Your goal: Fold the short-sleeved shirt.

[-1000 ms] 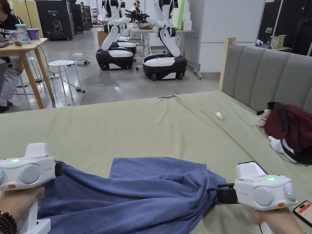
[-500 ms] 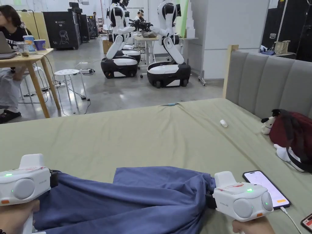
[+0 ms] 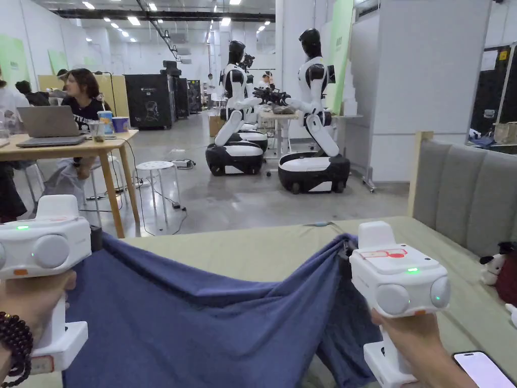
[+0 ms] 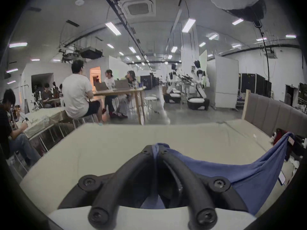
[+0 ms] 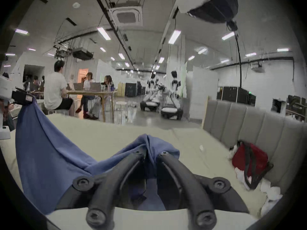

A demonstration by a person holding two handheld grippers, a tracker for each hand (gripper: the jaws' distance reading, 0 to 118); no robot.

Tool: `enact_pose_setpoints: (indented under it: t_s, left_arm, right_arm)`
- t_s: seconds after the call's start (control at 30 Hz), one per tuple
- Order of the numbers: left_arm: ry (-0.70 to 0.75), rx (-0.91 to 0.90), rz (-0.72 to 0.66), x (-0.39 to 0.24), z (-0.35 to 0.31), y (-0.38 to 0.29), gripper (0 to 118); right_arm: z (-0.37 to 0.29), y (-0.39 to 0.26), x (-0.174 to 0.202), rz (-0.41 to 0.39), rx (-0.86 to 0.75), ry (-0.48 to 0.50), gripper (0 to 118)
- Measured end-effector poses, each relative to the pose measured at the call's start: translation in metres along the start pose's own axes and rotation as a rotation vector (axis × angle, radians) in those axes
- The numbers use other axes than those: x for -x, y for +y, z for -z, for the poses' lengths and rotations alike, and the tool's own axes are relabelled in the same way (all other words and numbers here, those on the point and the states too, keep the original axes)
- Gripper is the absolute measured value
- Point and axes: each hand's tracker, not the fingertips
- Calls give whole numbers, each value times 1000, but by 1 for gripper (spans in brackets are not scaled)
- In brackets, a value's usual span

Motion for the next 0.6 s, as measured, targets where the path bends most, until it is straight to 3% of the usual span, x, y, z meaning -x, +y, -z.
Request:
enact_pose_setpoints:
  t_s: [0.33, 0.6]
  left_arm:
    - [124, -143, -17, 44, 14, 118, 2]
    - [162, -188, -31, 43, 33, 148, 2]
  right_arm:
    - [51, 139, 5, -1, -110, -49, 10]
    - [96, 194, 5, 62, -97, -69, 10]
